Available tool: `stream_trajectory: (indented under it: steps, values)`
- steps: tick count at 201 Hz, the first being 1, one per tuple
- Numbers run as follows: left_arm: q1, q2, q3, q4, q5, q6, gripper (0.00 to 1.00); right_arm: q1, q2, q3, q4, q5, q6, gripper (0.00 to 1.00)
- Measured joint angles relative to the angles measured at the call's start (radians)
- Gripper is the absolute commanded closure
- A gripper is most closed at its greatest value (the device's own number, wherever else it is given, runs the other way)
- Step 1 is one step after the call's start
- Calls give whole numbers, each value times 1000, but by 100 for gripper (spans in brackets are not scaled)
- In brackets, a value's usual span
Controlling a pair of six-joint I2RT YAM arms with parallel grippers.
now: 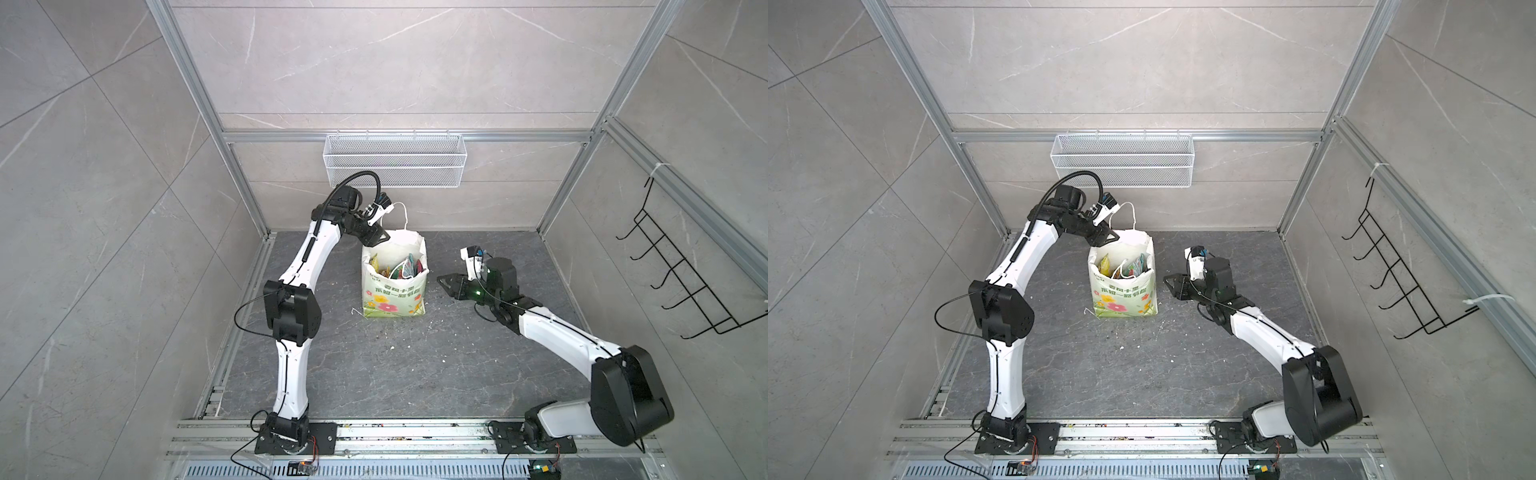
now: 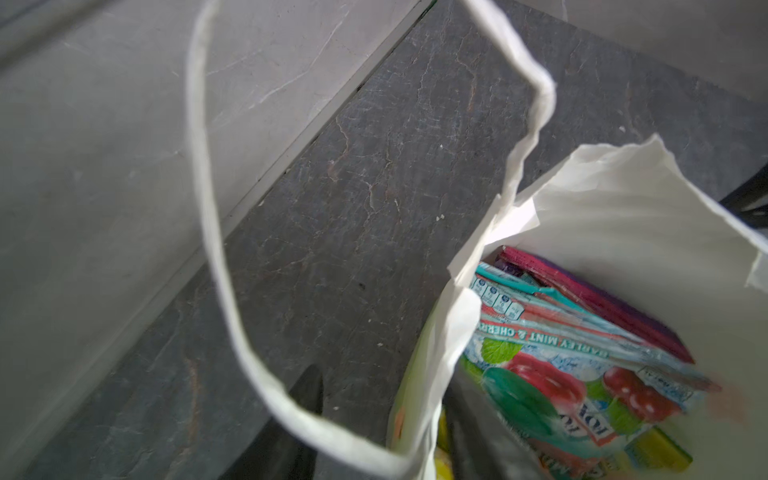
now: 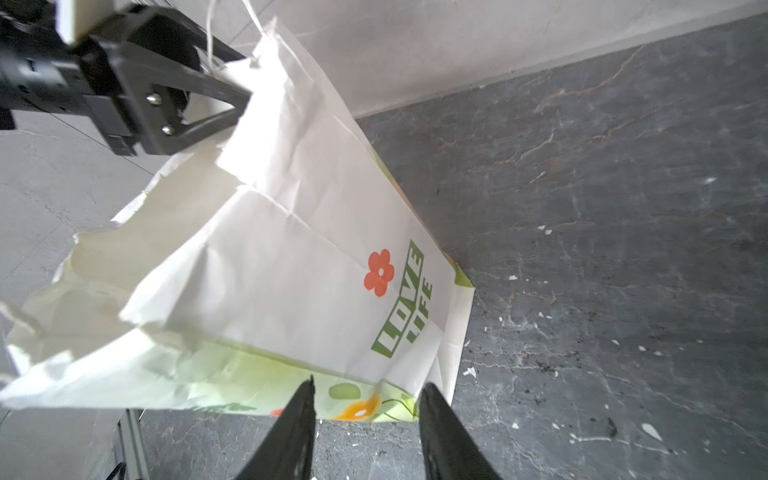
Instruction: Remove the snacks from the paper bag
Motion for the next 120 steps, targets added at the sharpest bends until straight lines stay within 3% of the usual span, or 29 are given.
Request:
stream_trajectory:
  steps: [33, 74, 120]
  values:
    - [-9, 5, 5, -16, -2, 21, 87, 3, -66, -145, 27, 37, 27, 60]
    - [-13, 5, 10, -25, 6, 37, 98, 94, 3, -261, 60, 40, 77, 66]
    - [-27, -10, -3, -31, 5, 49, 100, 178, 219, -317, 263, 42, 223, 74]
